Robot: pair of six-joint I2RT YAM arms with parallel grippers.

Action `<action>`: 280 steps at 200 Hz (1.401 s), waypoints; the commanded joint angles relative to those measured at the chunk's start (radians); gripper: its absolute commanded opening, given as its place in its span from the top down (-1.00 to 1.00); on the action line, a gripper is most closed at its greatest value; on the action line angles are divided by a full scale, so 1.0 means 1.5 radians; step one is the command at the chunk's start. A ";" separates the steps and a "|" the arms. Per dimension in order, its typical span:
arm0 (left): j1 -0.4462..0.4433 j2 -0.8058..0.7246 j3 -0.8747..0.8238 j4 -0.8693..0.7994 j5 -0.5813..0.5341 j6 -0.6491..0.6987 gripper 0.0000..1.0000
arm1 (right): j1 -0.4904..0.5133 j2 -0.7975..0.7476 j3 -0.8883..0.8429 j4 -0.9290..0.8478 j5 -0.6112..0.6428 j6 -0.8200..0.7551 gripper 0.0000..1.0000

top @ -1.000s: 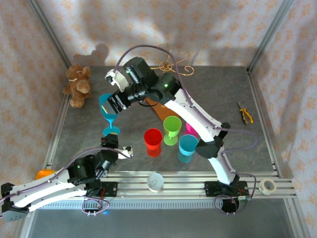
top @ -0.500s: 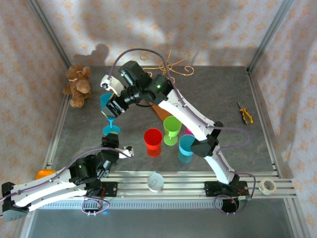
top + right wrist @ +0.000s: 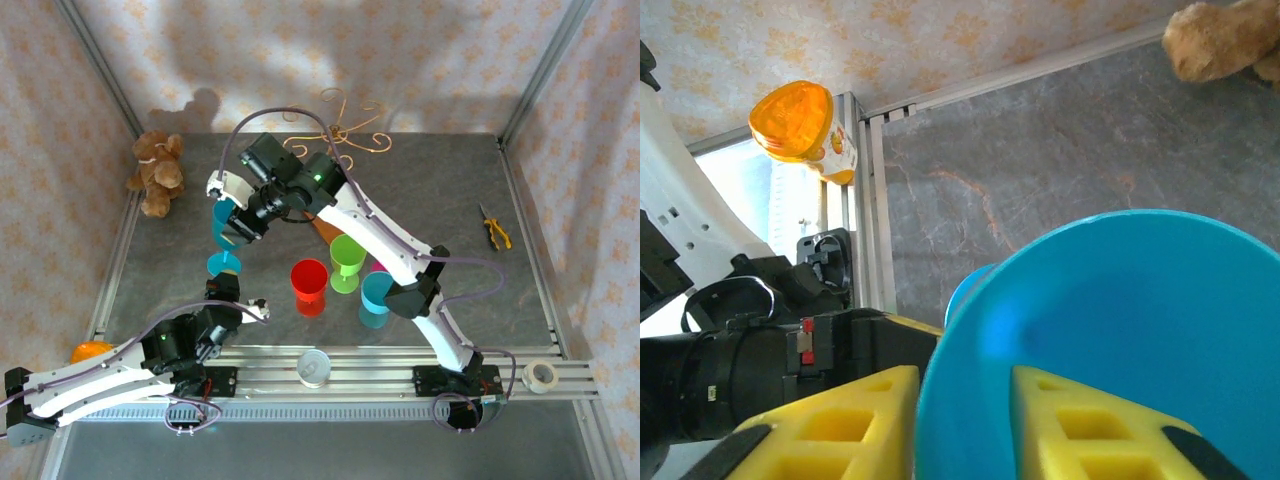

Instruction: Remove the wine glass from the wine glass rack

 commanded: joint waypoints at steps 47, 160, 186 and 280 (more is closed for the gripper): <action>0.000 -0.004 0.011 0.048 -0.032 0.009 1.00 | 0.024 -0.051 -0.057 -0.077 -0.064 0.017 0.82; 0.001 0.015 0.016 0.054 -0.035 0.007 0.21 | 0.024 -0.163 -0.189 0.039 0.054 0.052 1.00; 0.002 0.006 0.013 0.046 -0.036 -0.006 0.01 | 0.023 -0.169 -0.189 0.024 0.076 0.050 1.00; 0.023 -0.036 0.009 0.014 -0.036 -0.038 -0.56 | 0.024 -0.197 -0.220 0.044 0.203 0.056 1.00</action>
